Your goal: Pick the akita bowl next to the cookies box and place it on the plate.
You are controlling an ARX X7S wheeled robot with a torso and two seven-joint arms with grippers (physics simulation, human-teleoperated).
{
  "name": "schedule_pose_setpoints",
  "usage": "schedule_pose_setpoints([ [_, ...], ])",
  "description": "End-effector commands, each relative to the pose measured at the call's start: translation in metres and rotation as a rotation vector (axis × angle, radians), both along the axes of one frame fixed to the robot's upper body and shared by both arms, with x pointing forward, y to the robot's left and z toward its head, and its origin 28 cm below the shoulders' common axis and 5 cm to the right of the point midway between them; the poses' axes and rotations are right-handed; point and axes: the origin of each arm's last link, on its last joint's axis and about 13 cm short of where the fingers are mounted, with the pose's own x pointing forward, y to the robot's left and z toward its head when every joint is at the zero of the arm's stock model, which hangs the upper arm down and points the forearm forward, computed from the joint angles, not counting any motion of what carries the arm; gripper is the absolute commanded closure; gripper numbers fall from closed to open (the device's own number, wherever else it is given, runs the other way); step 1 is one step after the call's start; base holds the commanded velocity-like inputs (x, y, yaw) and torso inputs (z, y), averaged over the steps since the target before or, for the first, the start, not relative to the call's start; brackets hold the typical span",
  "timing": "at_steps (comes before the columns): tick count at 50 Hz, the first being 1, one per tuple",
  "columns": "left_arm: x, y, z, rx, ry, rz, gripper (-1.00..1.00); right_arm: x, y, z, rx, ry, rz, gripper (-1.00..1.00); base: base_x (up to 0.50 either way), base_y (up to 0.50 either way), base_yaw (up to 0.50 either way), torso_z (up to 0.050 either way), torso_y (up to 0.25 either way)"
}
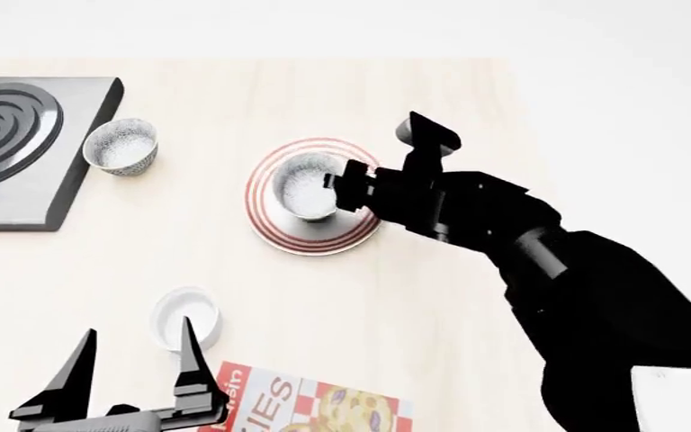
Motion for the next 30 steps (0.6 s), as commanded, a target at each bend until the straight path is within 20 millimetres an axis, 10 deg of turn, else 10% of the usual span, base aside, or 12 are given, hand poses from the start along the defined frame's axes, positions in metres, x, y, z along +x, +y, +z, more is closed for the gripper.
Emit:
schedule_pose_setpoints([
  [1,0.002,0.001,-0.002,0.018,-0.001,-0.008,-1.0,-0.001,0.007,0.003,0.019,-0.003,0.059,-1.0,0.0,0.0,0.0,0.0,0.0],
  [23,0.009,0.0,0.004,0.029,-0.024,-0.007,-1.0,0.012,-0.017,0.06,-0.162,-0.32,0.056,-1.0,0.0,0.0,0.0,0.0,0.0],
  [30,0.015,0.001,0.009,0.031,-0.032,0.0,-1.0,-0.069,-0.024,0.059,-0.27,-0.544,0.128,-1.0,0.0,0.0,0.0,0.0,0.0],
])
